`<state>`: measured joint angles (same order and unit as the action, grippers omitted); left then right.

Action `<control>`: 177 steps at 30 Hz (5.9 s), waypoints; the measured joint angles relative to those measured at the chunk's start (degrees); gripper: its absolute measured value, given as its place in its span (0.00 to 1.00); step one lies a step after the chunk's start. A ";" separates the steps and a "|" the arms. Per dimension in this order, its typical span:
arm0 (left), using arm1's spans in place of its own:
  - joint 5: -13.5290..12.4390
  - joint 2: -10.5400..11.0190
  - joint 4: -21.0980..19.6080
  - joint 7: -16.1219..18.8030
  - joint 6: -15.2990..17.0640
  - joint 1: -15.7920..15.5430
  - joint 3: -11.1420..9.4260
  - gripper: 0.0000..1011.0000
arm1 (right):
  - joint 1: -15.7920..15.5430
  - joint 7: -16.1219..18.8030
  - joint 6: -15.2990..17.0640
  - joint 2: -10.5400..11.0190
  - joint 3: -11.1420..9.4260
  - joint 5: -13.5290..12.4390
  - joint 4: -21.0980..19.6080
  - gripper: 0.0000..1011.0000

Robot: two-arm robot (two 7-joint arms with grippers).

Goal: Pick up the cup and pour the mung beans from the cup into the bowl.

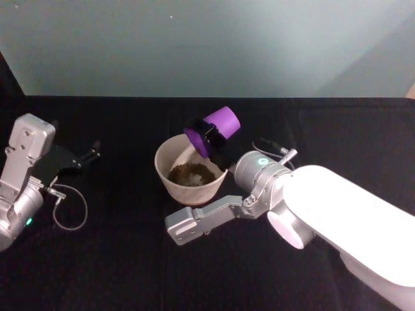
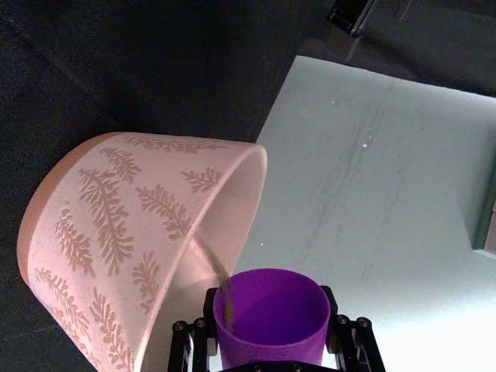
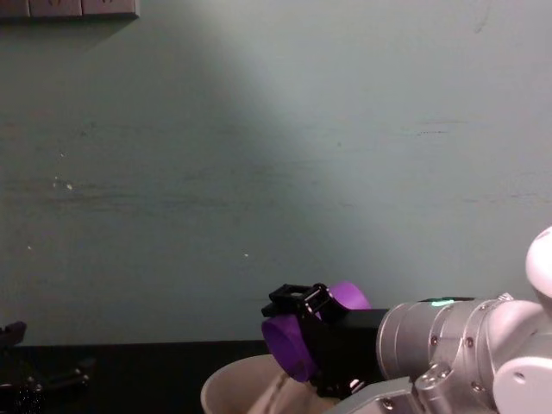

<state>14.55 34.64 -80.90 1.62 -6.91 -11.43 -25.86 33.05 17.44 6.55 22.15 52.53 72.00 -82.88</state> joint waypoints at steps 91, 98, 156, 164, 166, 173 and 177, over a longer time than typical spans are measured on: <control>0.00 0.00 0.00 0.00 0.00 0.00 0.00 0.99 | -20.06 -3.67 -21.46 -9.78 -38.03 -72.39 2.74 0.75; 0.00 0.00 0.00 0.00 0.00 0.00 0.00 0.99 | -19.76 2.74 -22.18 -11.63 -40.63 -84.31 7.36 0.75; 0.00 0.00 0.00 0.00 0.00 0.00 0.00 0.99 | -11.76 13.65 -23.35 -8.19 -35.45 -92.75 25.26 0.99; 0.00 0.00 0.00 0.00 0.00 0.00 0.00 0.99 | -13.65 12.16 -22.53 -7.73 -36.65 -93.63 21.08 0.99; 0.00 0.00 0.00 0.00 0.00 0.00 0.00 0.99 | -14.26 11.67 -22.05 -7.56 -37.12 -94.11 19.67 0.99; 0.00 0.00 0.00 0.00 0.00 0.00 0.00 0.99 | -17.53 6.87 -16.28 -5.96 -39.70 -95.58 10.19 0.99; 0.00 0.00 0.00 0.00 0.00 0.00 0.00 0.99 | -18.77 3.64 -13.49 -4.86 -41.22 -95.38 5.88 0.99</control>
<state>14.55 34.65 -80.90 1.62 -6.91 -11.43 -25.86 14.28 21.08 -6.94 17.29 11.31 -23.37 -77.00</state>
